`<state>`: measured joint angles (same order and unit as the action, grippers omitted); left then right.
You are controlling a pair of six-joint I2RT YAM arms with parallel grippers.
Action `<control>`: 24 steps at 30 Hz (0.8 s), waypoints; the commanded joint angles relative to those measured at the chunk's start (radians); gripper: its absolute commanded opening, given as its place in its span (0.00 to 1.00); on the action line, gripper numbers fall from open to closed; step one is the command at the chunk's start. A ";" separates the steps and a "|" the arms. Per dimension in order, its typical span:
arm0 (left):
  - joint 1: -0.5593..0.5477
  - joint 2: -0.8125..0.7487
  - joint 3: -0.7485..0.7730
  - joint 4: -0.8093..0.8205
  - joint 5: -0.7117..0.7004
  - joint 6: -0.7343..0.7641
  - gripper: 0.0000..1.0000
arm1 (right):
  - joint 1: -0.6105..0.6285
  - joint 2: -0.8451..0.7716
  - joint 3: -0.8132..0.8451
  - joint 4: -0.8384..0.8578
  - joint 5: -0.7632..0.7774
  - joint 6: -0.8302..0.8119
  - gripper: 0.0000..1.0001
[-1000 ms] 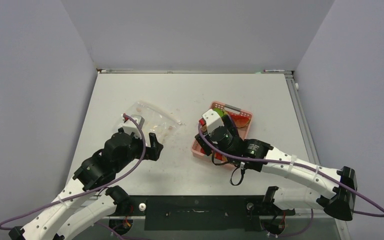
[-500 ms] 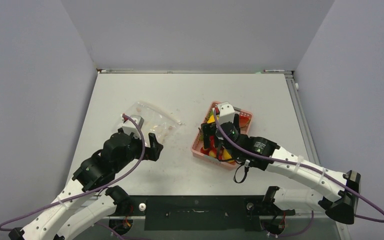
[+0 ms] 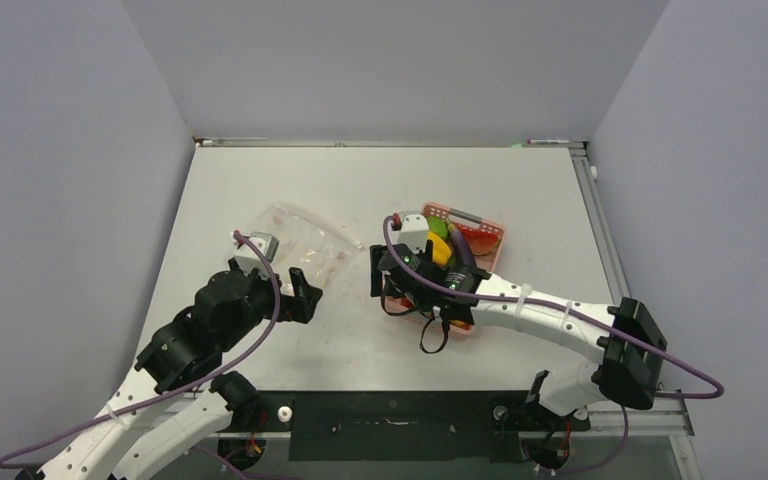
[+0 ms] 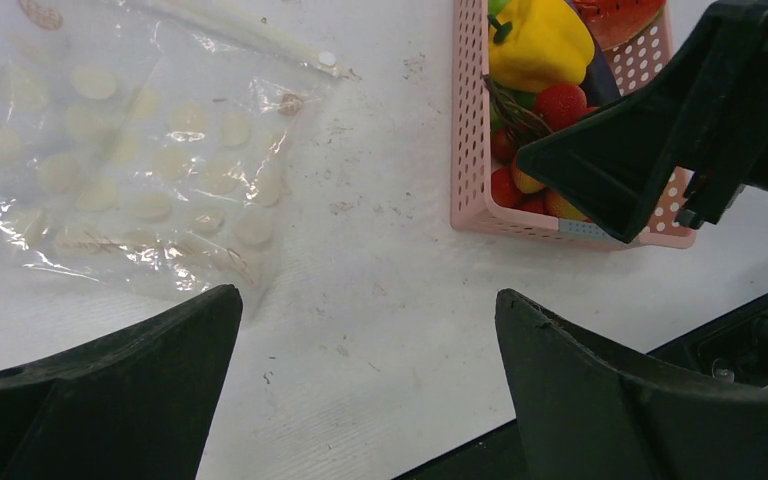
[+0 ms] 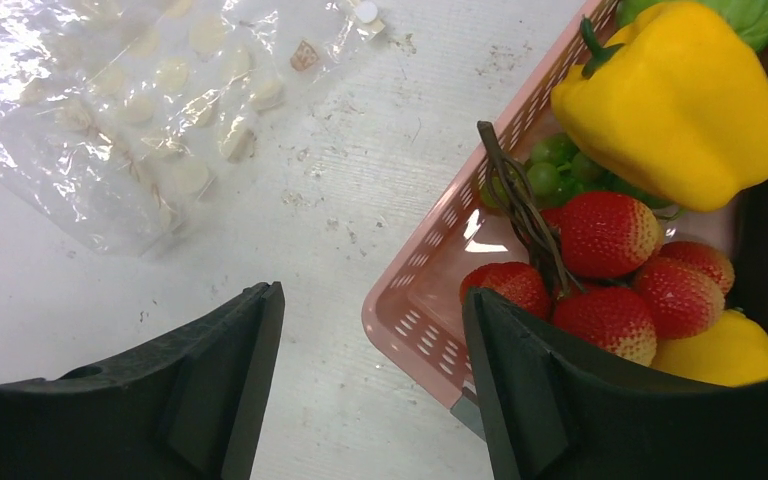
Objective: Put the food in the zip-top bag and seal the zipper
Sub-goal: Adjust the bin at the center of the board.
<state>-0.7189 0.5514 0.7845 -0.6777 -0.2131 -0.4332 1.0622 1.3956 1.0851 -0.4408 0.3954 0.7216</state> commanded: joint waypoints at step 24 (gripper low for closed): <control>-0.001 -0.082 -0.002 0.037 0.008 0.004 0.96 | -0.043 0.298 0.087 0.048 0.180 0.173 0.45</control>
<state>-0.7189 0.4732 0.7788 -0.6769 -0.2115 -0.4335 1.0458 1.6852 1.1370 -0.4122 0.5282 0.8768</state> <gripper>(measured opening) 0.962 0.482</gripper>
